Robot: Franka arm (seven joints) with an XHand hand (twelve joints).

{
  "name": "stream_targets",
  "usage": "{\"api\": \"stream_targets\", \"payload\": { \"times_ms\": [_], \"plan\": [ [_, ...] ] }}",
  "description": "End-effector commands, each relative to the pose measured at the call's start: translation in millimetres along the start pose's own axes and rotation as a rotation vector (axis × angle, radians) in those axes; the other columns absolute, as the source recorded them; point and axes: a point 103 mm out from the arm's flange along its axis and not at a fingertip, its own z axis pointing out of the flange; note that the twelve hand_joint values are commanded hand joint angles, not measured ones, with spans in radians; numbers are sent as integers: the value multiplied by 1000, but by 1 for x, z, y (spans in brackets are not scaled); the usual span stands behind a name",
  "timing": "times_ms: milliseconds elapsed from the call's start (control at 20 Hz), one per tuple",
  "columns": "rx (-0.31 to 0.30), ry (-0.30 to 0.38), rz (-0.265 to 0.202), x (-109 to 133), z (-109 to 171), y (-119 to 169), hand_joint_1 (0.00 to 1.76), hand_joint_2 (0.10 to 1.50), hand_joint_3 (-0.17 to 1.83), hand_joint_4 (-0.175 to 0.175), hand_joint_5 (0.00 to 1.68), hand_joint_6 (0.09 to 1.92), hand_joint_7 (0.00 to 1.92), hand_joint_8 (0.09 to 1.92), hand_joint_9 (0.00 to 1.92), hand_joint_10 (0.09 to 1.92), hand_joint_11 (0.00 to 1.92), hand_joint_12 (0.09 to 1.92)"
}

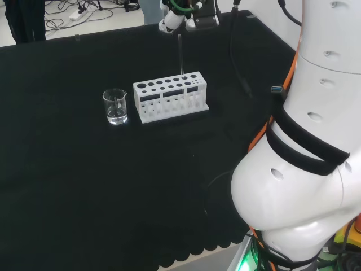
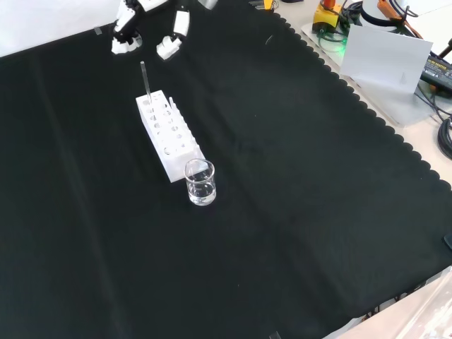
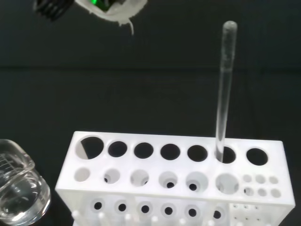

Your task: Take the glass rod from the white test tube rack.

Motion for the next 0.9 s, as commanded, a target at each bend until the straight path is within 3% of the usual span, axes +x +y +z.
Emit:
{"api": "stream_targets", "payload": {
  "times_ms": [50, 200, 550, 900],
  "plan": [
    [31, 6, 17, -17, 1, 1, 884, 724, 676, -175, 279, 606, 620, 888, 897, 737, 782, 1219],
    [17, 38, 26, -22, 6, 1, 882, 725, 676, -175, 281, 606, 618, 890, 895, 739, 781, 1220],
    [54, 12, 11, -25, 19, 5, 875, 728, 675, -175, 302, 618, 628, 897, 896, 747, 779, 1222],
    [45, 23, 8, -31, 26, 13, 840, 737, 676, -175, 316, 634, 648, 901, 906, 756, 784, 1226]
  ]
}}
